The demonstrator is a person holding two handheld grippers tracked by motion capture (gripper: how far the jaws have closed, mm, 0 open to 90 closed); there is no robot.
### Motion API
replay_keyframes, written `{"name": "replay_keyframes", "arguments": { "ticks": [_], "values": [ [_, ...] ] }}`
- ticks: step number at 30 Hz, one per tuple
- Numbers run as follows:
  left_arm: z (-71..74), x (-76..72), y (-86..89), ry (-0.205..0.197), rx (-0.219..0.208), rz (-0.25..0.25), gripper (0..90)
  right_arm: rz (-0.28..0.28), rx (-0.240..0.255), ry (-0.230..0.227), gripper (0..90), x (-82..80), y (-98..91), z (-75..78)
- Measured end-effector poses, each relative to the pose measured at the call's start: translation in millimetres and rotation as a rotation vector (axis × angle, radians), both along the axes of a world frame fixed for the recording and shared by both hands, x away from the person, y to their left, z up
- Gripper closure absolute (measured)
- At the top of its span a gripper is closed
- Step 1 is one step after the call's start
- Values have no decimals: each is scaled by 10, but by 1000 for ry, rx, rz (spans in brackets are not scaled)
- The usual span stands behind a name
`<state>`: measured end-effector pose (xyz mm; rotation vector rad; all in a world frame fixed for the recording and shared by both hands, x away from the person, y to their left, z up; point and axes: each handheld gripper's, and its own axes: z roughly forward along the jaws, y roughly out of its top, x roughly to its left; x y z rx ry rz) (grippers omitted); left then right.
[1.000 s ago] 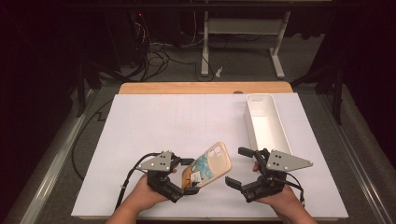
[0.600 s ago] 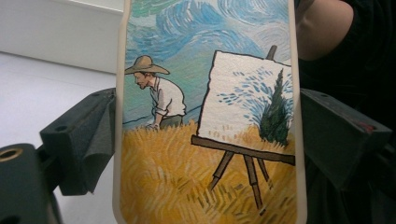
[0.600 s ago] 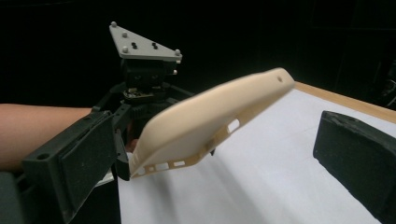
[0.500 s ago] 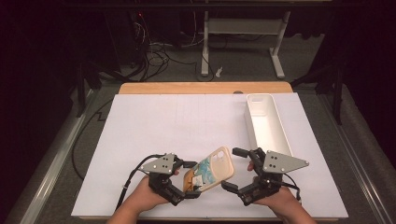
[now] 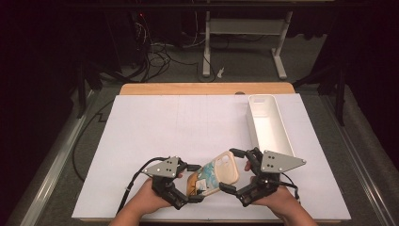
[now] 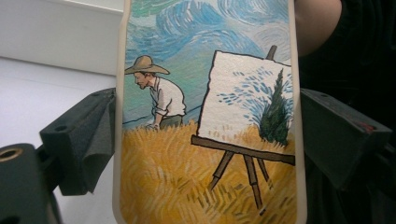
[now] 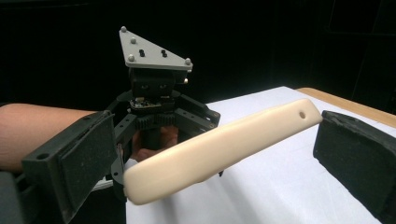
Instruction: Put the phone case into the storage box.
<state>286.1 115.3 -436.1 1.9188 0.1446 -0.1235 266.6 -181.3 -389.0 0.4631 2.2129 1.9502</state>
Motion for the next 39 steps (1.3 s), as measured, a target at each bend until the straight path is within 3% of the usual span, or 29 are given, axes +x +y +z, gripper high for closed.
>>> {"name": "replay_keyframes", "arguments": {
  "ticks": [39],
  "values": [
    [12,13,37,10,-15,-33,117,55,20,0,15,28,-23,-12]
  ]
}}
